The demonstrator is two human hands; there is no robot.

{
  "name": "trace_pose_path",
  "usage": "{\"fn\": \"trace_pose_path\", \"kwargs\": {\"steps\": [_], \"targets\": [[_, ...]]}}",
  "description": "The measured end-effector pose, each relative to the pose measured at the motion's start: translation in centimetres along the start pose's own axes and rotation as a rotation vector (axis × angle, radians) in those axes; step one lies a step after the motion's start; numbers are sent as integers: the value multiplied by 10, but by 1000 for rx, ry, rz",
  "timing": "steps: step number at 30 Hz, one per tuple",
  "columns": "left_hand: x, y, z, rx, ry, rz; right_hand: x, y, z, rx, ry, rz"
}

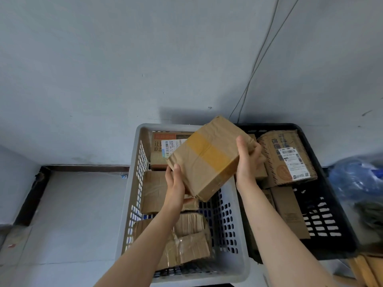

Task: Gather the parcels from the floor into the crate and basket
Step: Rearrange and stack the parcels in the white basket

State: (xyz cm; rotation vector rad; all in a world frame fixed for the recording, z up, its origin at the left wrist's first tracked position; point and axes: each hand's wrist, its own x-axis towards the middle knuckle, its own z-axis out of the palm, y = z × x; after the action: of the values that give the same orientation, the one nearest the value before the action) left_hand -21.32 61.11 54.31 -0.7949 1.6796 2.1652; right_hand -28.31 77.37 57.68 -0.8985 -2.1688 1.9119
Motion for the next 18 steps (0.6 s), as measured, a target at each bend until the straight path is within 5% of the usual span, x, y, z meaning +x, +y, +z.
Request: {"fn": "trace_pose_path", "kwargs": {"steps": [6, 11, 14, 18], "targets": [[-4, 2, 11, 216, 104, 59, 9, -12, -36, -256, -71, -28], [-15, -18, 27, 367, -208, -62, 1, -23, -42, -657, -222, -49], [-20, -39, 38, 372, -210, -177, -17, -24, -31, -783, -217, -174], [-14, -67, 24, 284, -236, -299, -20, -16, -26, -977, -506, -53]]}}
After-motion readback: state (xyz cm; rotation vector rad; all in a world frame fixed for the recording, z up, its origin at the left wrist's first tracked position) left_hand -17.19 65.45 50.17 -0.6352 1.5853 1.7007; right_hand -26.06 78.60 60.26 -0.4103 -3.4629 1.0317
